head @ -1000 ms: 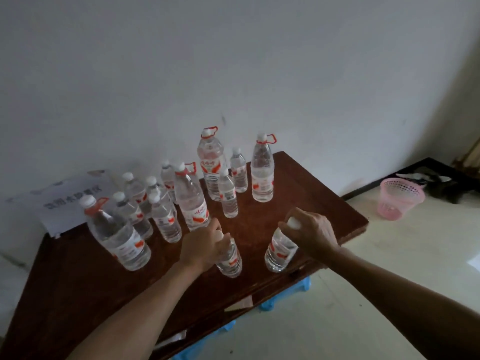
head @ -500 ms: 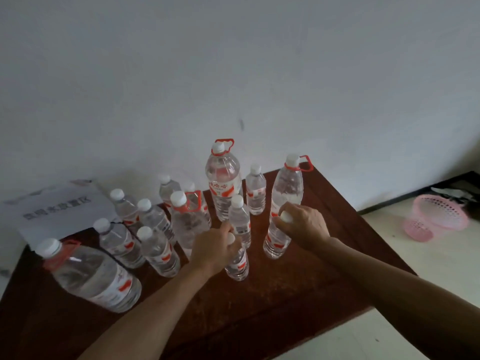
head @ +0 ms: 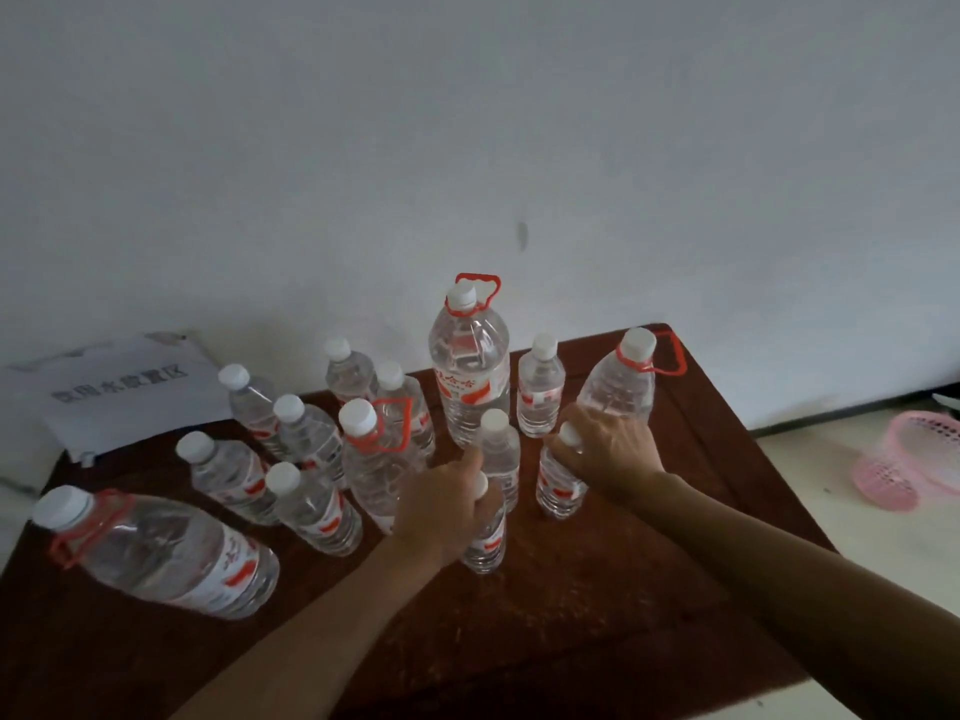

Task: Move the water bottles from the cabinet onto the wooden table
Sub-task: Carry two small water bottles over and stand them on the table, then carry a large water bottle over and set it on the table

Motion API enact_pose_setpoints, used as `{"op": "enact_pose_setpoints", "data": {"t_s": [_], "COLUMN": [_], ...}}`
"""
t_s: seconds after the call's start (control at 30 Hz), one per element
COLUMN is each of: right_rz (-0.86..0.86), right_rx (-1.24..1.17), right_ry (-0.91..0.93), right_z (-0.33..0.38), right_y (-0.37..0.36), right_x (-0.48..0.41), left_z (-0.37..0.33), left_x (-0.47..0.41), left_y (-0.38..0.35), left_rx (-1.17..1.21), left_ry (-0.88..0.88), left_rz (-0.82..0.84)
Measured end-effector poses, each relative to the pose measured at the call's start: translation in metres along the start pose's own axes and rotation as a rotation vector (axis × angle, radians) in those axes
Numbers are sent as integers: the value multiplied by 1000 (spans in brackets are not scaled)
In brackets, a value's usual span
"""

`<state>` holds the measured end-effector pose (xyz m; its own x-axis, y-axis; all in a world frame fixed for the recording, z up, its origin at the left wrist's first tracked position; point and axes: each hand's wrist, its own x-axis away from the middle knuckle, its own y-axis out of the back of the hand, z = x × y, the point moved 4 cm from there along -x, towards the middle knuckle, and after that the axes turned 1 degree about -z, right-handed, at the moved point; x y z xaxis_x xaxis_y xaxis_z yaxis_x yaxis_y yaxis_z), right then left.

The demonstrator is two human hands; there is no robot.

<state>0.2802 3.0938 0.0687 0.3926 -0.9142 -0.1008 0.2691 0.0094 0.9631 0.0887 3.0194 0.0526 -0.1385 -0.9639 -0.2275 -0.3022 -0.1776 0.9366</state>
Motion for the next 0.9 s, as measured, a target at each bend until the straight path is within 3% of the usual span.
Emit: {"op": "enact_pose_setpoints", "data": {"t_s": [0.17,0.4,0.53,0.67,0.9], "right_rz": [73,150,103,19,92], "right_rx": [115,197,295,274,150], "right_ry": [52,190,369,555,910], "right_z": [1,1,14,58,188], "right_y": [-3,10,26,42,19], "right_x": [-6,-12,-3,14,99], "left_z": [-3,-16,-23,-24,-29], "left_x": [17,29,67,129,283], "left_y": [1,8,25,41,84], "left_rx": [67,78,-40,-93,-202], "left_ry": [92,397,540,684,1006], "left_rz": [-133,-1,-86,-88,-38]}}
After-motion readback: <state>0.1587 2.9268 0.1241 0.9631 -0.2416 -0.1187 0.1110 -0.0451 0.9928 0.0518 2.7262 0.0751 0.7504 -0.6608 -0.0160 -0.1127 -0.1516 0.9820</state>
